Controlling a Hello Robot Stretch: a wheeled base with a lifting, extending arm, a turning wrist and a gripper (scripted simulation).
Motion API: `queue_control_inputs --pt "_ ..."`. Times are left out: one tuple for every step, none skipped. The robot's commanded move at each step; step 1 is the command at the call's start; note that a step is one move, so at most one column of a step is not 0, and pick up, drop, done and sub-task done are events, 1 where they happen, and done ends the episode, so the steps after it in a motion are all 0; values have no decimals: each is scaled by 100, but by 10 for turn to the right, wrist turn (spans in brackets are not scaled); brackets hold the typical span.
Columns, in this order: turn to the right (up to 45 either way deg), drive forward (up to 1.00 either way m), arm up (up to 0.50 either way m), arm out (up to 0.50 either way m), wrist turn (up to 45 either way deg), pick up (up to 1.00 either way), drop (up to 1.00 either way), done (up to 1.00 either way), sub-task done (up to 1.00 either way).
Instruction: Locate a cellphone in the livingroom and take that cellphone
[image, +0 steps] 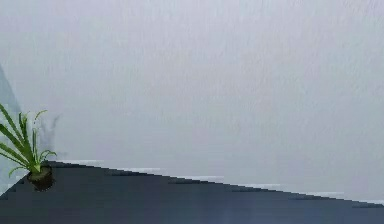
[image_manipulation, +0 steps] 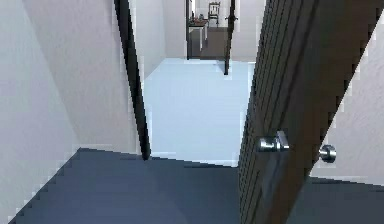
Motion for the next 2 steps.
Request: queue_control_inputs --pt "450 0 0 0 0 0 0 0 0" --pt "300 0 0 0 0 0 0 0 0"
